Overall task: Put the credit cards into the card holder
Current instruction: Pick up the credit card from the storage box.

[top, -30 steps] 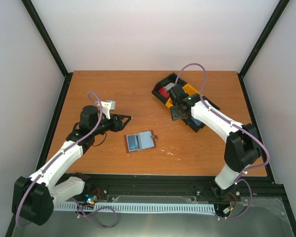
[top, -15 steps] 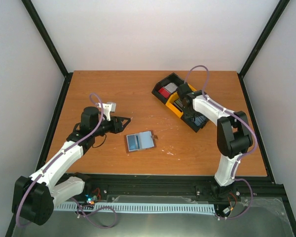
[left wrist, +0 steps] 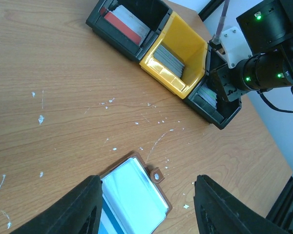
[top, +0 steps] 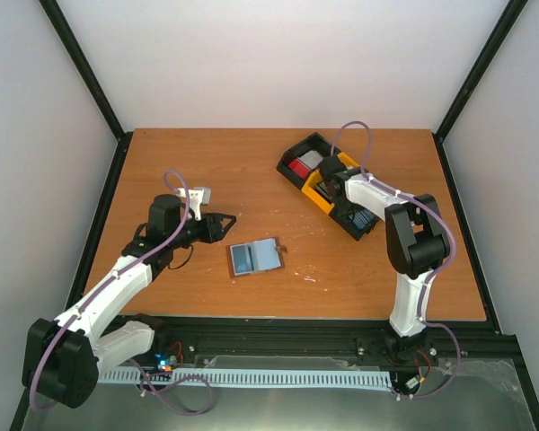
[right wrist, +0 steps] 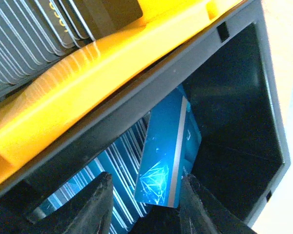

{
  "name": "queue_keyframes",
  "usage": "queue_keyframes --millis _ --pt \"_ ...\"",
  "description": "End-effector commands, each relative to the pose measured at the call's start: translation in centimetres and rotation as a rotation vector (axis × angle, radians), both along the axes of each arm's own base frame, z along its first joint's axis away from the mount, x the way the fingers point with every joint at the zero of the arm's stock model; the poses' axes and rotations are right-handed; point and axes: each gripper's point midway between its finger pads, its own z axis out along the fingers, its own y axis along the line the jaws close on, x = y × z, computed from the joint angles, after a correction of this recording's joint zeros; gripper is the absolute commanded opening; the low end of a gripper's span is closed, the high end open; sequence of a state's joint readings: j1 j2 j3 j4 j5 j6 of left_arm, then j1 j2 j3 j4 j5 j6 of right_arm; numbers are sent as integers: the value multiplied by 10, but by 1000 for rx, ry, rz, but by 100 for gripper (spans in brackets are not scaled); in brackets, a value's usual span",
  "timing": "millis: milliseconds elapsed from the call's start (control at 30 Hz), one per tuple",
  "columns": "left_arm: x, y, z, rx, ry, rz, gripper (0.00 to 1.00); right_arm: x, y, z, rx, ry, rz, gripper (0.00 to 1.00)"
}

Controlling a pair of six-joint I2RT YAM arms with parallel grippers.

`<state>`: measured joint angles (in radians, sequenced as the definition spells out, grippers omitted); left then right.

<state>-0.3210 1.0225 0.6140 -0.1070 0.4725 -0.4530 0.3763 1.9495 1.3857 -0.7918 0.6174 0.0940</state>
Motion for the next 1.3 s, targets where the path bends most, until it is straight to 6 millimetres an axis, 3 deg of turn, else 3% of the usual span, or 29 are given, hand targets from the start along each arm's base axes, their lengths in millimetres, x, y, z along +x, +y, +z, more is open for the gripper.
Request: queue_keyframes --millis 0,467,833,1067,1267 --pt "7 1 14 8 -41 7 53 10 -9 5 -67 -43 9 38" --pt "7 1 14 11 -42 10 53 -4 -16 -13 -97 -2 -4 36" --pt "8 1 12 12 -38 13 53 -9 -28 -11 -175 -38 -32 19" --pt "8 1 14 12 -42 10 53 6 -26 0 -212 -96 9 3" --pt "8 2 16 9 -47 15 53 8 -21 25 -164 -132 21 3"
